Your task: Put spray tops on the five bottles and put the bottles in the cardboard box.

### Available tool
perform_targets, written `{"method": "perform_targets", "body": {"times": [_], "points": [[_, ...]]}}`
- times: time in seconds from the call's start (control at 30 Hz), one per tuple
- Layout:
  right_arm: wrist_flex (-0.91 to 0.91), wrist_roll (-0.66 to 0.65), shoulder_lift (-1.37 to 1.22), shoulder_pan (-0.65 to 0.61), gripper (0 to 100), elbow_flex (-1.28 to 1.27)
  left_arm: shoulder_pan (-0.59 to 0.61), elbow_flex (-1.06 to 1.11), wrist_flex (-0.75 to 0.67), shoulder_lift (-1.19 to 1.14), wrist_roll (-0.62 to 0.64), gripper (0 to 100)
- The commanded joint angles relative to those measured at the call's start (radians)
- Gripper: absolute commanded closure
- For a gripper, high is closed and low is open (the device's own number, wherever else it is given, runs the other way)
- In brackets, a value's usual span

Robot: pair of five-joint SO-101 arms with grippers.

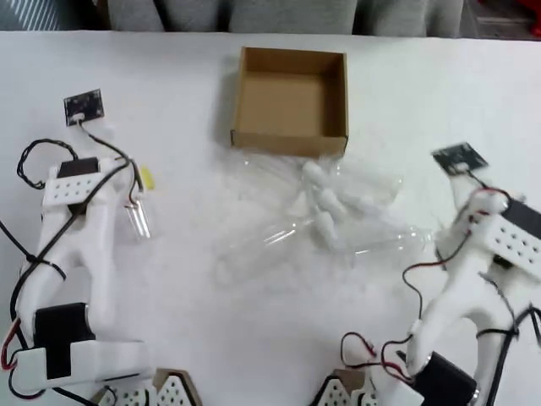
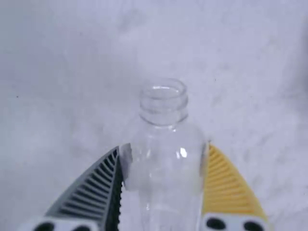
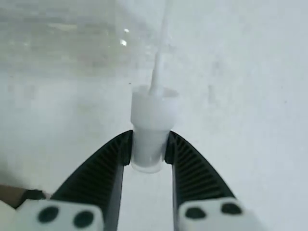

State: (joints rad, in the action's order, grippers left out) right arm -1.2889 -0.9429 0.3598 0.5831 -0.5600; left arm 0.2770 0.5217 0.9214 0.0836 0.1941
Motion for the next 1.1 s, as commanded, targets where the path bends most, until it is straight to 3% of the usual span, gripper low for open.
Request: {"method": "perform_targets", "body": {"times": [0.0, 0.3, 0.5, 0.6, 0.77, 0.9, 0.97, 1.07], "points": [[0.185, -0.064, 0.031, 0.143, 98.2, -0.098, -0.013, -0.031, -0.023, 0.004, 0.009, 98], [0.450, -0.075, 0.030, 0.271, 97.5, -0.264, -0.013, -0.020, -0.031, 0.004, 0.009, 98], [0.444, -0.075, 0.030, 0.272, 79.1, -0.284, -0.013, -0.020, -0.031, 0.004, 0.009, 98], [0.444, -0.075, 0.039, 0.272, 75.6, -0.279, -0.013, -0.020, -0.029, 0.004, 0.009, 98], [0.400, -0.075, 0.041, 0.298, 79.7, -0.241, -0.013, -0.020, -0.029, 0.004, 0.009, 98], [0.259, -0.072, 0.041, 0.326, 99.8, -0.161, -0.013, -0.020, -0.029, 0.004, 0.009, 98], [0.185, -0.074, 0.041, 0.331, 95.8, -0.141, -0.013, -0.020, -0.029, 0.004, 0.009, 98], [0.073, -0.077, 0.050, 0.357, 98.1, -0.135, -0.013, -0.020, -0.029, 0.004, 0.009, 98]]}}
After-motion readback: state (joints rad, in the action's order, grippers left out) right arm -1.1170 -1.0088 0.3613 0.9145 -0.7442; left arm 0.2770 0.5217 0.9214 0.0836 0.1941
